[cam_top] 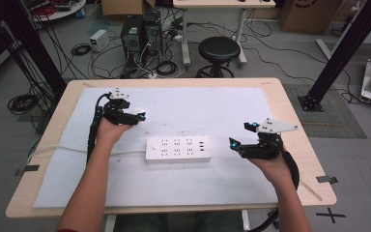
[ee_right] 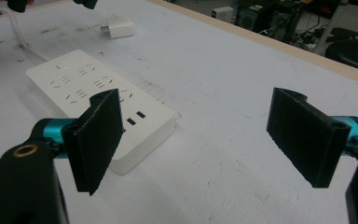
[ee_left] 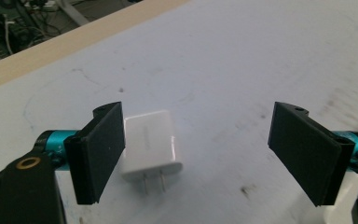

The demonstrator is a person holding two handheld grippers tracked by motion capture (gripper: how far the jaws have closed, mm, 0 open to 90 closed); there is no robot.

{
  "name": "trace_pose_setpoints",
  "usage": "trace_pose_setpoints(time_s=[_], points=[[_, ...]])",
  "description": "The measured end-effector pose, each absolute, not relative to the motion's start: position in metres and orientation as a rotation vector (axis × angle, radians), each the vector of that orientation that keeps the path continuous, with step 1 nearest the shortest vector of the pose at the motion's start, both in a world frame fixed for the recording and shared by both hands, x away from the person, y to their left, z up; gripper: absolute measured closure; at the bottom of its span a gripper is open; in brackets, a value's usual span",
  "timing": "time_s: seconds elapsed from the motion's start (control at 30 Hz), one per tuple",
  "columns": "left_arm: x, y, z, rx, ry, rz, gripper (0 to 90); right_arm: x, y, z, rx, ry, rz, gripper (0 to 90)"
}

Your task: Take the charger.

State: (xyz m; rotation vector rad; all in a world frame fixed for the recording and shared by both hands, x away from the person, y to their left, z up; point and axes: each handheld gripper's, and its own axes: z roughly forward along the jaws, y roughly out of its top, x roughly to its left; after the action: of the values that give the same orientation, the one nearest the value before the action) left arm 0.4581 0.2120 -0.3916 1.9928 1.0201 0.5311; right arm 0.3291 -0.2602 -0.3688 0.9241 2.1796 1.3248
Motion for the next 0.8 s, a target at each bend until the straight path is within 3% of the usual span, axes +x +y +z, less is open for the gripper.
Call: trace_pose_setpoints(time_s=[0.33, 0.8], points=[[0.486, 0.211, -0.432, 2.056, 1.126, 0.502, 18.5, 0.329, -0.258, -0.374, 0.944, 2.184, 1.303, 18.7], [0.492, 0.214, -0.443, 2.078, 1.145, 0.509, 24.5, 0.331, -0.256, -0.371, 0.944, 2.190, 1.291, 18.7]])
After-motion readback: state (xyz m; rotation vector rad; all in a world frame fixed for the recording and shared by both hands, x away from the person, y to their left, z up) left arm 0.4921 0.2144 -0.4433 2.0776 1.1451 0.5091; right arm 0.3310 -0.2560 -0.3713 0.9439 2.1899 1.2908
